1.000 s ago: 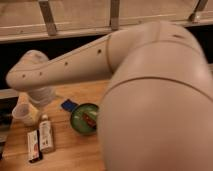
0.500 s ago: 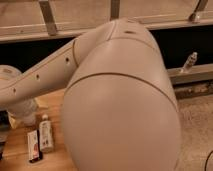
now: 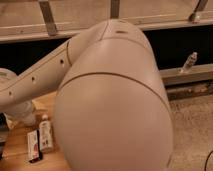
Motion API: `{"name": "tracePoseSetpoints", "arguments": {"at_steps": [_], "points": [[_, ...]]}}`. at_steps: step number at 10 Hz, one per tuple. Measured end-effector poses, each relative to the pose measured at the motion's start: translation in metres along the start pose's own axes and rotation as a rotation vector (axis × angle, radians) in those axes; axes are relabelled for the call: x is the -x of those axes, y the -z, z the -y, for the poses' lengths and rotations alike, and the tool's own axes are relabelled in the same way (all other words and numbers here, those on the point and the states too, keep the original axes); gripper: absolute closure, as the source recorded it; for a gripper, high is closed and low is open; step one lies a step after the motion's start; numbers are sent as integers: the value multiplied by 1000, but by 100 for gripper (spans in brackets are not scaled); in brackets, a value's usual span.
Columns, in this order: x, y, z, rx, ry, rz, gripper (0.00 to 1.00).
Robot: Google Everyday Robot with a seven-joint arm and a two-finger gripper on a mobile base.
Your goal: Place the eraser on the white sponge
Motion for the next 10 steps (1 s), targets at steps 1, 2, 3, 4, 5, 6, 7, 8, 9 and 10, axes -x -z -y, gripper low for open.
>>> {"name": "tracePoseSetpoints", "arguments": {"at_steps": [1,2,3,4,5,6,7,8,9,10], "points": [[0,-1,-3,2,29,-11,20],[-3,-2,-12,10,68,-26,20],[-7,-4,-21,17,97,-37,20],[-17,-5,-45,36,143,-57,20],[-25,-6,-62,47,173,-67,20],[-32,-8,-76,60,192,-77,20],[-40,-13,-93,78,212,-94,20],[-44,-22,-101,90,222,-110,20],[-50,-35,-109,105,233,-132,20],[-53,-46,-115,118,242,-150,20]]}}
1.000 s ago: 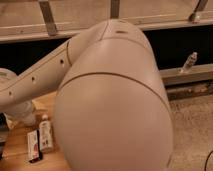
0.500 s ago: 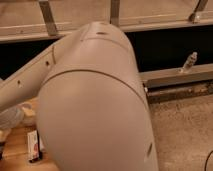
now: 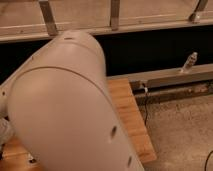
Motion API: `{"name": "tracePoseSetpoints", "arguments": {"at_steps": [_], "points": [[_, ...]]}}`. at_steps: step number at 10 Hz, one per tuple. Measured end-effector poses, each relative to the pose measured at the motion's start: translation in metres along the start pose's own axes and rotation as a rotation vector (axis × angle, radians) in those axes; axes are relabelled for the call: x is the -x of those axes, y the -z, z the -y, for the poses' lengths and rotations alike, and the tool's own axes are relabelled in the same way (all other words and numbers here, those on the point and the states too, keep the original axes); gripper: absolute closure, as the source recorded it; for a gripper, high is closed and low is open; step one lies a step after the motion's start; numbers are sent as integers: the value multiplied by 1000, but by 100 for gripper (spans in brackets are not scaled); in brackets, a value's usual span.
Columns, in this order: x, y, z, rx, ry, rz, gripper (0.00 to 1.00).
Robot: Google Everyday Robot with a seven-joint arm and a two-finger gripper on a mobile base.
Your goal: Place the eraser on the white sponge
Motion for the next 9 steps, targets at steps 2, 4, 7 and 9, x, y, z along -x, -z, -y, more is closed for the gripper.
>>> {"name": "tracePoseSetpoints", "arguments": {"at_steps": [2,4,7,9], "points": [[-2,-26,-7,31,6,-42,20],[-2,-51,-6,54,-5,-78,20],[1,-71,-4,70,-15,-115,20],[2,-78,0,64,-11,-125,20]]}}
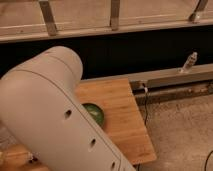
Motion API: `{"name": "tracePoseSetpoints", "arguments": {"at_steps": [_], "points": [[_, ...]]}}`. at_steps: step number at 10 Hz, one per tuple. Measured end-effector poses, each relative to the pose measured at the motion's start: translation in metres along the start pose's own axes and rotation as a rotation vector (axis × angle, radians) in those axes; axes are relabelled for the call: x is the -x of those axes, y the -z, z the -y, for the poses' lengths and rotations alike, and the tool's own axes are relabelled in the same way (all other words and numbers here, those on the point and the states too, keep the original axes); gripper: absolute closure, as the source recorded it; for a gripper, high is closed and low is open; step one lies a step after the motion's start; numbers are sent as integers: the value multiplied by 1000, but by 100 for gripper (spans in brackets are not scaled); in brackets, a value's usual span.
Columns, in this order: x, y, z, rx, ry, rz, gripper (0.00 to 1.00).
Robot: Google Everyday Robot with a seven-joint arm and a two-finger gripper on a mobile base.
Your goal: Place the eraser on the white sponge
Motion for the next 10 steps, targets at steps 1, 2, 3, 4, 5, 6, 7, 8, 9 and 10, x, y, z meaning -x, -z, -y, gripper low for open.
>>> {"name": "tracePoseSetpoints", "arguments": {"at_steps": [1,2,3,4,5,6,7,8,9,10], "points": [[0,0,0,0,0,0,20],[0,0,1,0,-2,0,20],[0,0,1,0,-1,0,20],[0,0,1,3,2,1,20],[2,-2,1,19,5,3,20],[2,-10,5,36,1,-2,20],[3,-15,8,47,-5,-6,20],[4,-22,10,60,-10,-12,20],[5,-30,12,77,-16,-21,20],[5,-37,14,88,-23,-30,20]]}}
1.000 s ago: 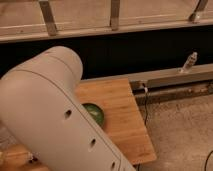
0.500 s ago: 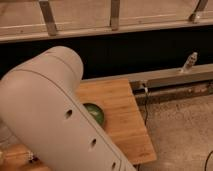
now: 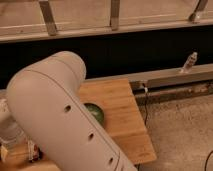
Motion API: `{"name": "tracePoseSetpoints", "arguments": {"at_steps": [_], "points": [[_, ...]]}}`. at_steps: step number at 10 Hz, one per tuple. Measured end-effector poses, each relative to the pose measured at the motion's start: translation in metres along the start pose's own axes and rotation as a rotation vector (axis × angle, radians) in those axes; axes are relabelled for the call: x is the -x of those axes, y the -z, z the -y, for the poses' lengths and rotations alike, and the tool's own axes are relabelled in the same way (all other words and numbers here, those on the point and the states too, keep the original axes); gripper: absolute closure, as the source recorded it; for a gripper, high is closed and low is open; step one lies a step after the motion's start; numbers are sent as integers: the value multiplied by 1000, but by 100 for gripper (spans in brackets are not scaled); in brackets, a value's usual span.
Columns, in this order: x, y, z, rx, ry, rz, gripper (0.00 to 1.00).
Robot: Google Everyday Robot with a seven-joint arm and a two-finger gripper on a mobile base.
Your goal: Place the eraser on the white sponge
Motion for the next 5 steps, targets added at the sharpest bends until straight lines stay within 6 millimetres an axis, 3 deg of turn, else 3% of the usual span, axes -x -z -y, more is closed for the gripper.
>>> {"name": "tracePoseSetpoints", "arguments": {"at_steps": [5], "points": [[0,-18,17,9,-41,-40,20]]}}
